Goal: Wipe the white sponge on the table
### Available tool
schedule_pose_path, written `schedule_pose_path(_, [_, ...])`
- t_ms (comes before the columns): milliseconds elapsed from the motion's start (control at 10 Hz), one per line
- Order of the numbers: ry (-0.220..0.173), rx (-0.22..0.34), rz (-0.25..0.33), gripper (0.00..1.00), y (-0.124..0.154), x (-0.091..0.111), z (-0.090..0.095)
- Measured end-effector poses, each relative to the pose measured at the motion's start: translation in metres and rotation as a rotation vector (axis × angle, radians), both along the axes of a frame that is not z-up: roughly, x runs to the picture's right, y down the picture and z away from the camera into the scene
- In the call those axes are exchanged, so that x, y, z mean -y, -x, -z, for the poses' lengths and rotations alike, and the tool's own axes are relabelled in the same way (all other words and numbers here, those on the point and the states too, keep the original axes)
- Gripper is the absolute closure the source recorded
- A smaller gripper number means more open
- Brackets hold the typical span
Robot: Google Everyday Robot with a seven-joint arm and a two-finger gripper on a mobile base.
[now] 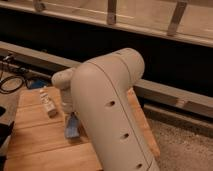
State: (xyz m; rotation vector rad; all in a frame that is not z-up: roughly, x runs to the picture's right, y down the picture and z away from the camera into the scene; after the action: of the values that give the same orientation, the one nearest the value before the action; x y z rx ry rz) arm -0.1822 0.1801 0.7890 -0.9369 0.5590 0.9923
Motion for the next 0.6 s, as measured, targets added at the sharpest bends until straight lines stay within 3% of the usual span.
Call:
schedule_pose_path(300, [0.009,-0.050,-0.045,1.00,-0.013,0.005,-0.002])
schedule_pose_path(600, [0.034,-0.159,-0.108,1.00,-0.071,0.023,-0.013])
